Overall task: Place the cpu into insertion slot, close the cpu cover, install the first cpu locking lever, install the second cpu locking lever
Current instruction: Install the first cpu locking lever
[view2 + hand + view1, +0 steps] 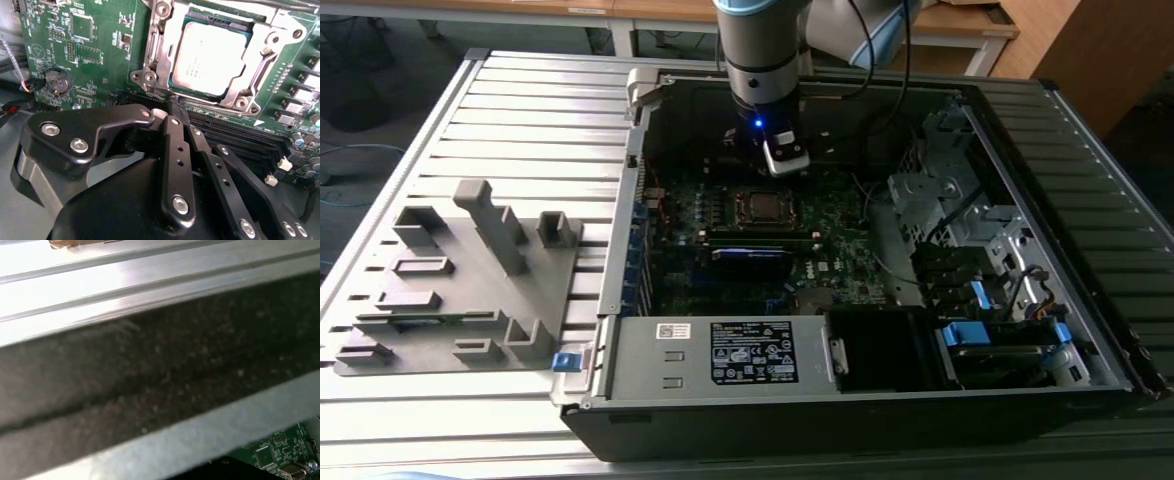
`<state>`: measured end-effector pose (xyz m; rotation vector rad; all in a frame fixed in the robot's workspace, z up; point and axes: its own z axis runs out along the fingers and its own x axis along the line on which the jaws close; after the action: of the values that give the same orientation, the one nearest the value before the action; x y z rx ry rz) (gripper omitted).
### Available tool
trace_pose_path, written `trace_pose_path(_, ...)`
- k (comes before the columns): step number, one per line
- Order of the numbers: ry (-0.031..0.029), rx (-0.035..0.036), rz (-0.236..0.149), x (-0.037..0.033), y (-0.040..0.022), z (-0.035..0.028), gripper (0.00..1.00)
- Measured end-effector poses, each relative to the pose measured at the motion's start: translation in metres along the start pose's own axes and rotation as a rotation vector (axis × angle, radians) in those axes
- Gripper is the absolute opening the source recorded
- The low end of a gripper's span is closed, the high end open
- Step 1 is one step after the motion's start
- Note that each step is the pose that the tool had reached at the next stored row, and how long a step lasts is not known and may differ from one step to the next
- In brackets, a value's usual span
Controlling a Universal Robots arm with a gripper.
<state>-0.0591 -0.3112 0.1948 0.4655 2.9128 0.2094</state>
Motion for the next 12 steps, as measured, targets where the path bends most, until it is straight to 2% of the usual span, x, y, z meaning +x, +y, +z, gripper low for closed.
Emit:
trace_pose_path(2, -0.0009, 0.0028, -0.001, 0.0, -0.0001, 0.0001, 0.11)
trace_pose_path(8, -0.0009, 0.0033, -0.001, 0.0002, -0.0003, 0.001, 0.11)
trace_pose_path(11, -0.0003, 0.0014, 0.0, 0.0003, -0.0003, 0.0014, 0.11)
trace_pose_path(12, -0.0004, -0.0018, 0.0, 0.0003, -0.0001, 0.002, 0.11)
